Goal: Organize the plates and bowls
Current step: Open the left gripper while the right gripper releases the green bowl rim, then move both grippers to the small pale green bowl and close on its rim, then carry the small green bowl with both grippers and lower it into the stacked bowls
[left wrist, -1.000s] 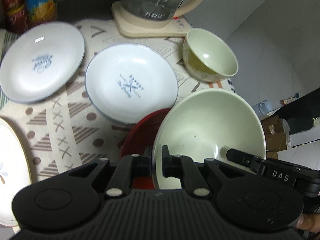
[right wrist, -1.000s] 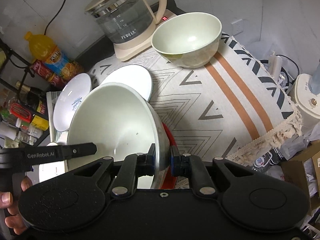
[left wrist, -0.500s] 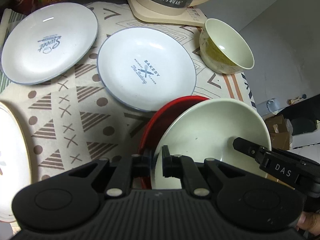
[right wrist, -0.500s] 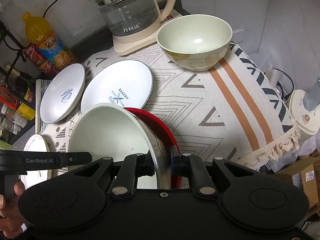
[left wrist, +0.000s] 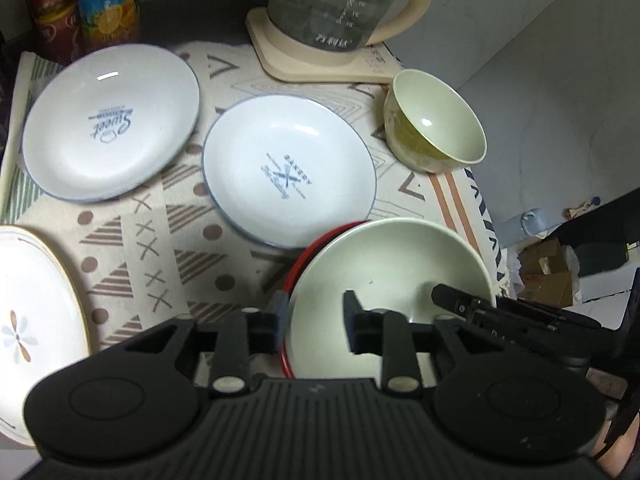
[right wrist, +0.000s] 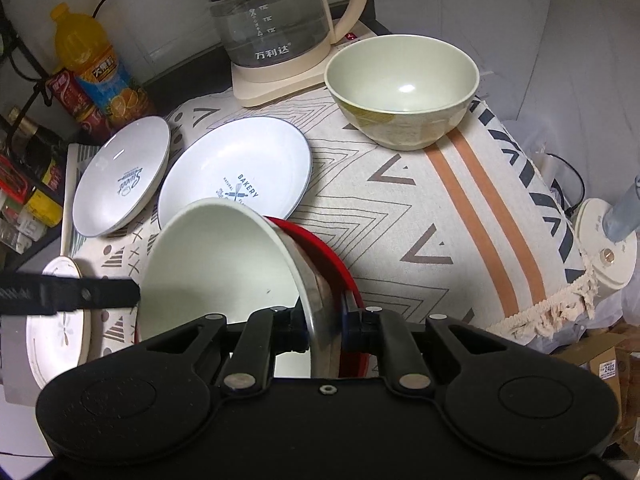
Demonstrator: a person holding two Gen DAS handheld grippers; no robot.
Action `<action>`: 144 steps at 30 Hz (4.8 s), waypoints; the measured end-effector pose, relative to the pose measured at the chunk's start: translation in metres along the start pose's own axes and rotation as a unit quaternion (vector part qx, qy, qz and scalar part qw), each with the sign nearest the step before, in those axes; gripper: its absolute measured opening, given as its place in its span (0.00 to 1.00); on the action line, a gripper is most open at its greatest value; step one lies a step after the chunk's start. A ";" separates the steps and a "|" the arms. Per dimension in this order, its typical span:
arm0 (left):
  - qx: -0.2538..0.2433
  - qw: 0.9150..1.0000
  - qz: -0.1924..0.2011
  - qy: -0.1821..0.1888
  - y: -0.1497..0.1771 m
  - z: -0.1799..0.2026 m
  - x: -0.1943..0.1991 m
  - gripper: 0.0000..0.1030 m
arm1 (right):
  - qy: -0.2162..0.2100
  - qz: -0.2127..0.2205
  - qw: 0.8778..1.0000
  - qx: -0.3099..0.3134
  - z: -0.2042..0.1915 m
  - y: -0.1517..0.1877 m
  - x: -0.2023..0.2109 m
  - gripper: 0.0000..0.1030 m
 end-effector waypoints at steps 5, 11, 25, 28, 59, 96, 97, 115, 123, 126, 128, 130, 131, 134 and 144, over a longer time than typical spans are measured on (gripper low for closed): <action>0.000 0.999 -0.001 -0.045 0.006 -0.004 -0.011 0.34 | 0.003 0.000 1.000 0.012 -0.002 0.001 0.000 0.14; 0.004 0.999 -0.020 -0.046 0.021 -0.009 -0.030 0.34 | 0.005 -0.006 1.000 0.028 -0.006 0.001 -0.001 0.16; 0.025 0.999 -0.006 -0.027 0.024 -0.012 -0.030 0.21 | -0.003 0.014 0.999 0.029 0.004 -0.005 0.016 0.15; 0.027 0.999 -0.001 -0.027 0.021 -0.012 -0.027 0.21 | -0.007 0.015 1.000 0.023 0.007 -0.005 0.020 0.15; -0.027 0.998 0.036 -0.036 -0.049 0.051 -0.048 0.64 | -0.028 0.069 0.993 -0.088 0.074 -0.058 0.025 0.79; 0.005 0.999 0.025 -0.039 -0.107 0.118 -0.185 0.59 | -0.009 0.055 0.982 -0.180 0.173 -0.099 -0.077 0.54; 0.004 0.999 0.024 -0.042 -0.106 0.119 -0.187 0.58 | -0.008 0.054 0.982 -0.181 0.174 -0.100 -0.079 0.52; 0.031 0.998 0.026 -0.045 -0.102 0.112 -0.210 0.16 | -0.034 0.030 0.984 -0.171 0.165 -0.112 -0.108 0.48; 0.029 0.998 0.028 -0.040 -0.101 0.113 -0.210 0.13 | -0.037 0.014 0.986 -0.161 0.152 -0.110 -0.123 0.20; 0.028 0.998 0.029 -0.038 -0.099 0.114 -0.205 0.13 | -0.032 0.020 0.989 -0.143 0.148 -0.109 -0.117 0.19; 0.029 0.999 0.030 -0.033 -0.097 0.113 -0.200 0.13 | -0.032 0.023 0.989 -0.145 0.147 -0.107 -0.111 0.19; 0.026 0.999 0.031 -0.030 -0.094 0.114 -0.193 0.13 | -0.032 0.027 0.988 -0.149 0.147 -0.104 -0.104 0.19; 0.024 0.999 0.032 -0.029 -0.093 0.115 -0.189 0.13 | -0.032 0.030 0.988 -0.149 0.145 -0.103 -0.100 0.19; 0.019 0.999 0.038 -0.023 -0.087 0.116 -0.176 0.13 | -0.030 0.039 0.988 -0.145 0.141 -0.099 -0.086 0.19; 0.018 0.998 0.054 -0.004 -0.076 0.113 -0.133 0.13 | -0.026 0.069 0.986 -0.151 0.124 -0.085 -0.045 0.19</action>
Point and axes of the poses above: each gripper's, at about its wrist camera, not at the fingertips, and x roughly against the way its jaws point, z to its right, y to its underside, the point moved 1 cm from there along -x, roughly the way its jaws point, and after that the axes turned 12 degrees about z, right-handed, at the moved point
